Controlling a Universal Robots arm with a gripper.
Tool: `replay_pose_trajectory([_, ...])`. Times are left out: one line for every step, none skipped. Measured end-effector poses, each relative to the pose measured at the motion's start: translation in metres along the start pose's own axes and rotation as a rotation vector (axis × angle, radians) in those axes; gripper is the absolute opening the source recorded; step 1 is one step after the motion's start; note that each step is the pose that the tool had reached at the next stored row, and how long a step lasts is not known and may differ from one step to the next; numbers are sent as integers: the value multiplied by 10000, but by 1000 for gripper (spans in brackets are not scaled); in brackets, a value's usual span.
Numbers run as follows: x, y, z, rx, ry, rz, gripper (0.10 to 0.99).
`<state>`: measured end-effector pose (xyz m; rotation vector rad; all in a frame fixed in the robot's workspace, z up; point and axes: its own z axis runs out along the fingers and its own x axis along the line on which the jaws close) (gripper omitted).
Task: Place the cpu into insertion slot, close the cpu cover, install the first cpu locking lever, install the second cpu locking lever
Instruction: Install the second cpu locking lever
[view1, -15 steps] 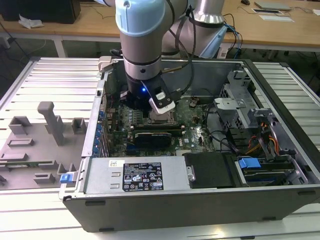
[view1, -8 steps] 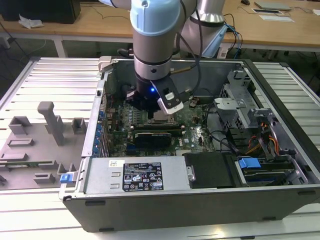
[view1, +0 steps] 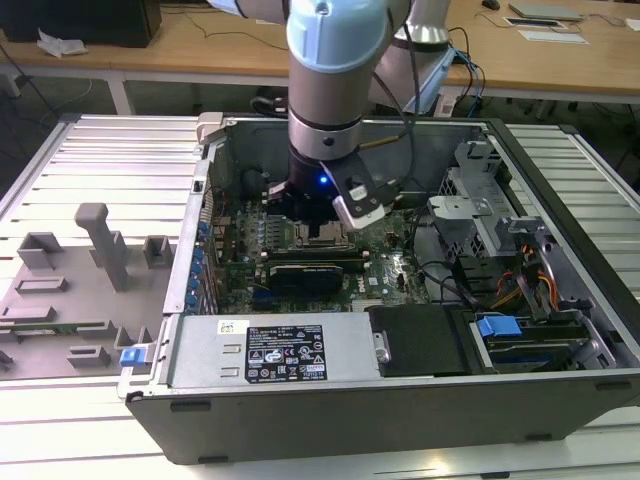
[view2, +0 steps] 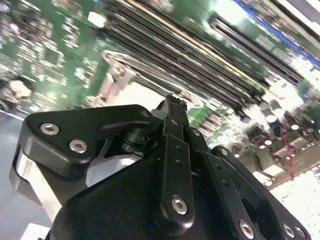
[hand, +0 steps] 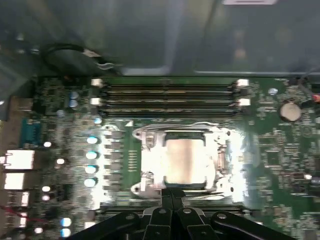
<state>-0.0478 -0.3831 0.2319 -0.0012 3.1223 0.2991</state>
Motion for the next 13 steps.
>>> replay_pose_trajectory([-27,0,0,0,6,1,106])
replay_pose_trajectory([-45,8,2,19,21,4,106])
replay_pose_trajectory([-50,156,30,206,25,3,106])
replay_pose_trajectory([-50,257,42,312,15,0,106])
replay_pose_trajectory([-50,262,21,311,14,-1,106])
replay_pose_trajectory([-50,266,5,310,13,0,106])
replay_pose_trajectory([-50,267,1,308,13,0,106])
replay_pose_trajectory([-50,267,1,307,12,1,106])
replay_pose_trajectory([-50,267,0,307,12,1,106])
replay_pose_trajectory([-50,268,-3,310,13,0,106])
replay_pose_trajectory([-50,268,-4,310,13,1,106])
replay_pose_trajectory([-50,268,-5,310,14,1,106])
replay_pose_trajectory([-50,268,-5,309,13,1,106])
